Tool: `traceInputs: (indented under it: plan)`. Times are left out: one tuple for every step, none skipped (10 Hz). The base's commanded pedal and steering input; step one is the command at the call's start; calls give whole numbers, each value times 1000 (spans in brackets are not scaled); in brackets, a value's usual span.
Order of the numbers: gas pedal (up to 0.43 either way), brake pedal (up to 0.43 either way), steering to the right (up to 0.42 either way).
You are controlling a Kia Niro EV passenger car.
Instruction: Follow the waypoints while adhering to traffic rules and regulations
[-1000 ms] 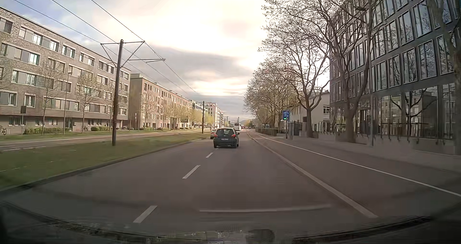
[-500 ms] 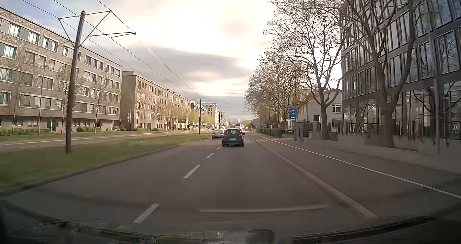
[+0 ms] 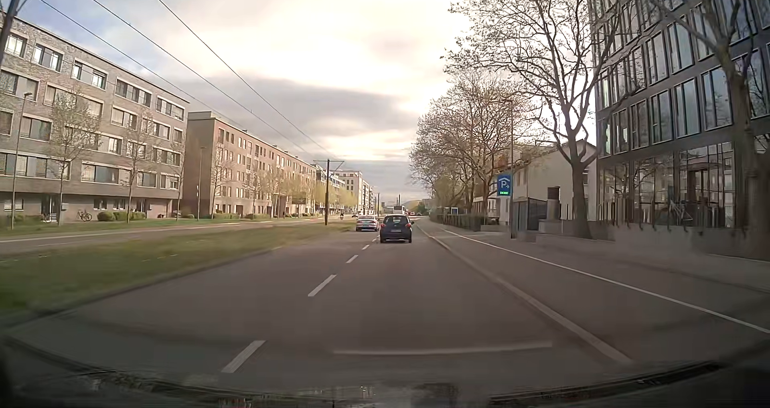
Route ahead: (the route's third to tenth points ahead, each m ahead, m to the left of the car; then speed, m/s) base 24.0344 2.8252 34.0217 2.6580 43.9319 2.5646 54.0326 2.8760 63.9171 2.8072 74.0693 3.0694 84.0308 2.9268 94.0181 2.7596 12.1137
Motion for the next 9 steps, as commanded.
traceInputs:
  plan:
    - [87,0,3]
    - [87,0,3]
    - [87,0,3]
    - [79,0,3]
    - [79,0,3]
    - [79,0,3]
    - [79,0,3]
    - [79,0,3]
    - [79,0,3]
